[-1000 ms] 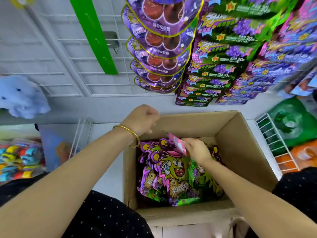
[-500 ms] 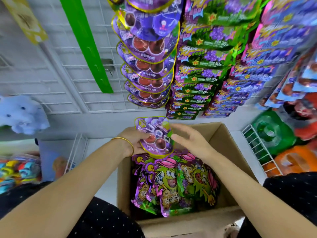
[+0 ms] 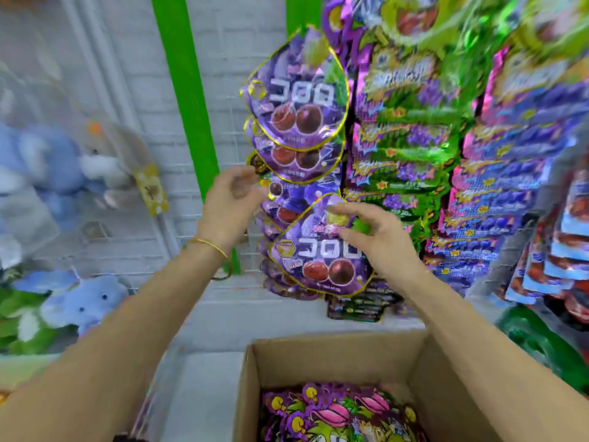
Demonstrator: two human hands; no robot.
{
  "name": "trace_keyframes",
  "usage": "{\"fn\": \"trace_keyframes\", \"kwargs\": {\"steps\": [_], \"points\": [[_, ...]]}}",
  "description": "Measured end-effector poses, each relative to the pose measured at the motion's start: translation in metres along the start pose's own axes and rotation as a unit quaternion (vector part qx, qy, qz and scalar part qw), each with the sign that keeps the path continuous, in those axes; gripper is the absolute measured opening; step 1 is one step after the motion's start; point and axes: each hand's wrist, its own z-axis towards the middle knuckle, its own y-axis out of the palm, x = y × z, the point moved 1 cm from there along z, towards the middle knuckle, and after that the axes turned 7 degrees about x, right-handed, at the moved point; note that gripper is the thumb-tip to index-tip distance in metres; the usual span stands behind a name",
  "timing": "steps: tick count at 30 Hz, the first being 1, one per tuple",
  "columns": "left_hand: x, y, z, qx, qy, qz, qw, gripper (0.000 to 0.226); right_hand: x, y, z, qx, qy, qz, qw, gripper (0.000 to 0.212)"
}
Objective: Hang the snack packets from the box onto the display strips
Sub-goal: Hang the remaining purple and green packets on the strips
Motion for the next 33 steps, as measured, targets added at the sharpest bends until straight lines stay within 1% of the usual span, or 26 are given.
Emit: {"fn": "trace_keyframes", "kwargs": {"steps": [2, 4, 7, 8, 10, 11, 13, 16, 18, 22, 27, 33], "points": [[0.038, 0.011, 0.041, 0.015, 0.082, 0.025, 0.996, 0.032, -0.027, -0.007, 0.029, 0.006, -0.054, -0.031, 0.998, 0.040], [0.074, 0.025, 0.074, 0.043, 0.144, 0.042, 0.988, 0.035, -0.051, -0.011, 0.055, 0.021, -0.092, -0.053, 0.994, 0.041], [0.118, 0.040, 0.114, 0.094, 0.182, 0.064, 0.977, 0.035, -0.083, -0.016, 0.090, 0.056, -0.124, -0.056, 0.989, 0.042], [0.129, 0.044, 0.125, 0.099, 0.179, 0.066, 0.977, 0.035, -0.092, -0.017, 0.101, 0.061, -0.132, -0.057, 0.988, 0.041], [0.144, 0.050, 0.142, 0.084, 0.159, 0.060, 0.982, 0.033, -0.109, -0.016, 0.121, 0.072, -0.144, -0.063, 0.985, 0.043], [0.151, 0.053, 0.146, 0.066, 0.148, 0.052, 0.985, 0.029, -0.115, -0.015, 0.131, 0.078, -0.149, -0.062, 0.984, 0.045], [0.162, 0.056, 0.150, 0.017, 0.129, 0.023, 0.991, 0.011, -0.128, -0.013, 0.148, 0.090, -0.159, -0.061, 0.981, 0.048], [0.171, 0.059, 0.155, -0.032, 0.076, -0.069, 0.994, 0.021, -0.142, -0.010, 0.170, 0.101, -0.167, -0.065, 0.979, 0.049], [0.177, 0.058, 0.157, -0.032, 0.063, -0.097, 0.993, 0.020, -0.149, -0.008, 0.183, 0.102, -0.178, -0.062, 0.977, 0.048], [0.184, 0.057, 0.161, -0.020, 0.062, -0.093, 0.994, 0.030, -0.162, -0.006, 0.201, 0.097, -0.197, -0.088, 0.972, 0.050], [0.187, 0.057, 0.163, -0.017, 0.046, -0.111, 0.993, 0.020, -0.173, -0.005, 0.207, 0.088, -0.191, -0.112, 0.971, 0.052], [0.190, 0.058, 0.160, -0.006, 0.036, -0.096, 0.995, 0.019, -0.174, -0.007, 0.206, 0.091, -0.166, -0.110, 0.976, 0.050]]}}
